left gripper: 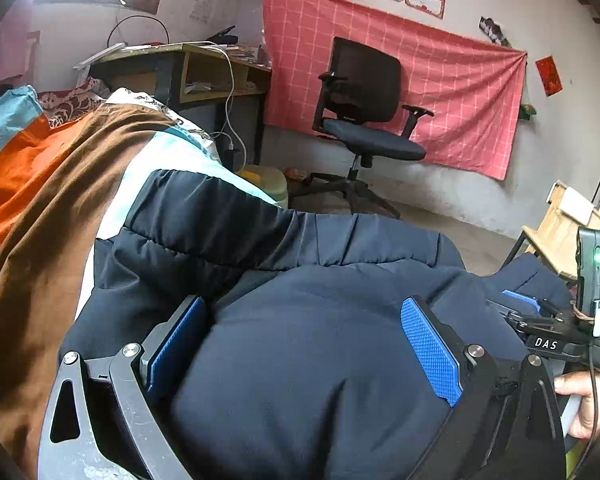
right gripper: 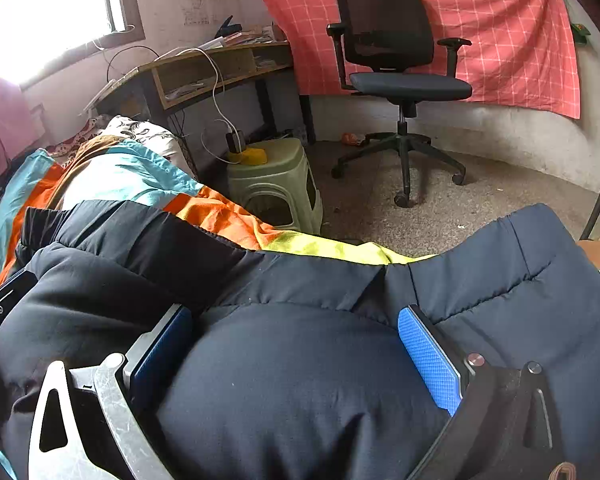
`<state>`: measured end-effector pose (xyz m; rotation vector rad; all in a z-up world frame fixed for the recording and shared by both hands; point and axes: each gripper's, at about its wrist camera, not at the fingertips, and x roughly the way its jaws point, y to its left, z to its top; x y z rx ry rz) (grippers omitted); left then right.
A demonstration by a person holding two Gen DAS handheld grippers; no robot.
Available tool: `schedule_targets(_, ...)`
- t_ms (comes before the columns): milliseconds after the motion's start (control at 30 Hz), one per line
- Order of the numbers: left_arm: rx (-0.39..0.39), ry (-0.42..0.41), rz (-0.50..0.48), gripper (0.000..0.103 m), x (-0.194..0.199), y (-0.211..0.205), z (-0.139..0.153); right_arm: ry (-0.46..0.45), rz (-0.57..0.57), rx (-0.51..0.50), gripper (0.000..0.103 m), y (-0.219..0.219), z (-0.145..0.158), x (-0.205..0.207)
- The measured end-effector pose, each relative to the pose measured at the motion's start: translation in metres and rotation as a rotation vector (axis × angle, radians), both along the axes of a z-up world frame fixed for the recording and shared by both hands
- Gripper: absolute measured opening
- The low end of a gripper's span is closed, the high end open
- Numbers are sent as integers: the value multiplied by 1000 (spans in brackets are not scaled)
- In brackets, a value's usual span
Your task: Fold large clothes
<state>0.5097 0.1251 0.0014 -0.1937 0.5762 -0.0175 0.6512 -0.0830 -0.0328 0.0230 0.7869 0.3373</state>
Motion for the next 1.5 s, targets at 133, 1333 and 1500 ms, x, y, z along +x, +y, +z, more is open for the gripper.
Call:
schedule_targets(133,22,-4,-24,96,-11,4,7,-32,-5,12,103,-4,4,-10)
schedule_targets(1333,-255,284,-82,101,-12,122,-38,202,-257,18,103,-169,-1,-40)
schedule_targets(1500,-318,293,-108,102,-3,134,-43,317,-223,151,103,-185,-18,-28)
